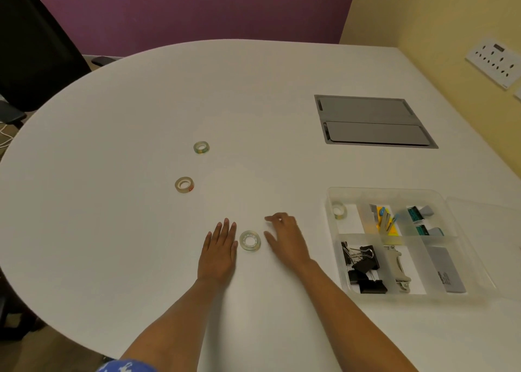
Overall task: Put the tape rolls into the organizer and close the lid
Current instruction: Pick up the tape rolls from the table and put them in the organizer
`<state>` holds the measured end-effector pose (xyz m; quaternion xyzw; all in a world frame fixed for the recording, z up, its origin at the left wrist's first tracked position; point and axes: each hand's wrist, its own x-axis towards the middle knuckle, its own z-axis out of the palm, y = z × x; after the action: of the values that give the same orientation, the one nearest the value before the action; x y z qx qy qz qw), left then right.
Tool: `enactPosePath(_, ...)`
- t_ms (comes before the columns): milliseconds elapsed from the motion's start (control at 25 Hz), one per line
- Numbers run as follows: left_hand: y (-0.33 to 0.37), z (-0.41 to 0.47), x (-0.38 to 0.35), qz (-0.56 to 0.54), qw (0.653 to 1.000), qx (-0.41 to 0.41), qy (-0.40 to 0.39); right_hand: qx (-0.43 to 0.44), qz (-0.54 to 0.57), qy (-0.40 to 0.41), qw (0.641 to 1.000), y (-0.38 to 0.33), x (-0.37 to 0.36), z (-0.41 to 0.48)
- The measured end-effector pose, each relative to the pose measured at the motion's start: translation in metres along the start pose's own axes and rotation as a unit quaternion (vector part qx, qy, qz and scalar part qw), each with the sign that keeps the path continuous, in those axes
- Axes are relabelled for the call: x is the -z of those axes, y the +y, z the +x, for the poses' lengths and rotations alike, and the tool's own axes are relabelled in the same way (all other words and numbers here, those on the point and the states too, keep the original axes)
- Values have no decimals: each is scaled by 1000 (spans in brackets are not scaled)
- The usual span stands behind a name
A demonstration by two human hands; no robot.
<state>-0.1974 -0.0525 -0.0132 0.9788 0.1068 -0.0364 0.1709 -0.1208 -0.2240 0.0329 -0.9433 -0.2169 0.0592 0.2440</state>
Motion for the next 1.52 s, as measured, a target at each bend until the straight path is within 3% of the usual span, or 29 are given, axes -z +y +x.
enactPosePath(160,-3,0,0,-7,1000,-11,0,37,28,-68,997,-9,-17,-7)
enactPosePath(320,-4,1,-1,-4,1000,-8,1,50,-11,-104,993,-10,-22,-3)
enactPosePath(680,-4,0,-2,5,1000,-11,4,27,38,-34,998,-16,-13,8)
enactPosePath(1000,0,-1,0,25,1000,-4,-3,-63,126,118,983,20,62,19)
enactPosePath(1240,8,-2,1,33,999,10,3,-202,130,216,946,69,100,8)
enactPosePath(1360,11,-1,2,30,999,20,2,-275,84,196,937,87,102,2)
enactPosePath(1520,15,0,1,33,999,33,-3,-302,45,129,943,96,97,2)
